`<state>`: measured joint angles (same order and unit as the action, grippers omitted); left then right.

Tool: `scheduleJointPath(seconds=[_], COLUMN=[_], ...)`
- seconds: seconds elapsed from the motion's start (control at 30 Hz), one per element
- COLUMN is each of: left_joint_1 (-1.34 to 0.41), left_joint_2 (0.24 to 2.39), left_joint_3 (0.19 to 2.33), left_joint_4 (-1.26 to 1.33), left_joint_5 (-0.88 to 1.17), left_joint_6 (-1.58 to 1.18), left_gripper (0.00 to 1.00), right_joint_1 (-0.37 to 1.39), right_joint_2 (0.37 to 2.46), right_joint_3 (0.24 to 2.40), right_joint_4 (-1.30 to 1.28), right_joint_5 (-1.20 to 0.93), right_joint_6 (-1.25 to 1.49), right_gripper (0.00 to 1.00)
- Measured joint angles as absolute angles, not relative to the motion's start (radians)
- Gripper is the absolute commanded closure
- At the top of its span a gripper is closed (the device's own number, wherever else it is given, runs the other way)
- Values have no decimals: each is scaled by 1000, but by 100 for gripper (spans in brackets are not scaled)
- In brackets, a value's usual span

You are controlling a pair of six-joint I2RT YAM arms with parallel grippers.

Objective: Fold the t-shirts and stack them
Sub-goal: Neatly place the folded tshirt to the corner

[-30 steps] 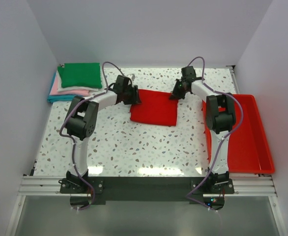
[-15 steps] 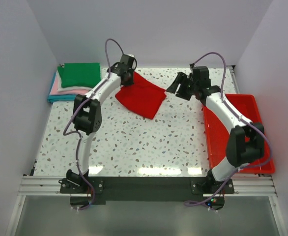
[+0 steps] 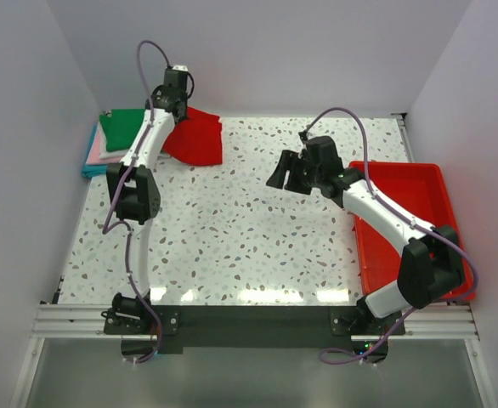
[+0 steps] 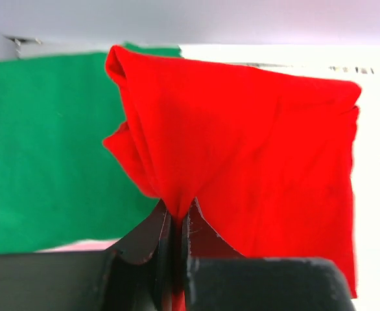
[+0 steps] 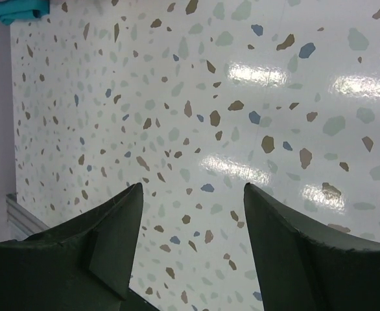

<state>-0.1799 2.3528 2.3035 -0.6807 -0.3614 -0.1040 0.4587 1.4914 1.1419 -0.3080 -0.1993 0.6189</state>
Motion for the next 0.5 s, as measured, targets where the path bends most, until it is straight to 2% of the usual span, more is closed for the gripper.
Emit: scheduleJointPath(seconds=[0.5], left_joint_1=[-124], left_joint_2=[2362], left_joint_3=[2395], left_joint_4=[-591], left_joint_5=[-361], left_joint_6=[-31], left_gripper=[100], right_joint_1=[490], right_joint_2=[1541], right_joint_3=[1144], right_joint_4=[-332], right_joint_5=[-164], right_joint_6=[583], right_gripper=[35])
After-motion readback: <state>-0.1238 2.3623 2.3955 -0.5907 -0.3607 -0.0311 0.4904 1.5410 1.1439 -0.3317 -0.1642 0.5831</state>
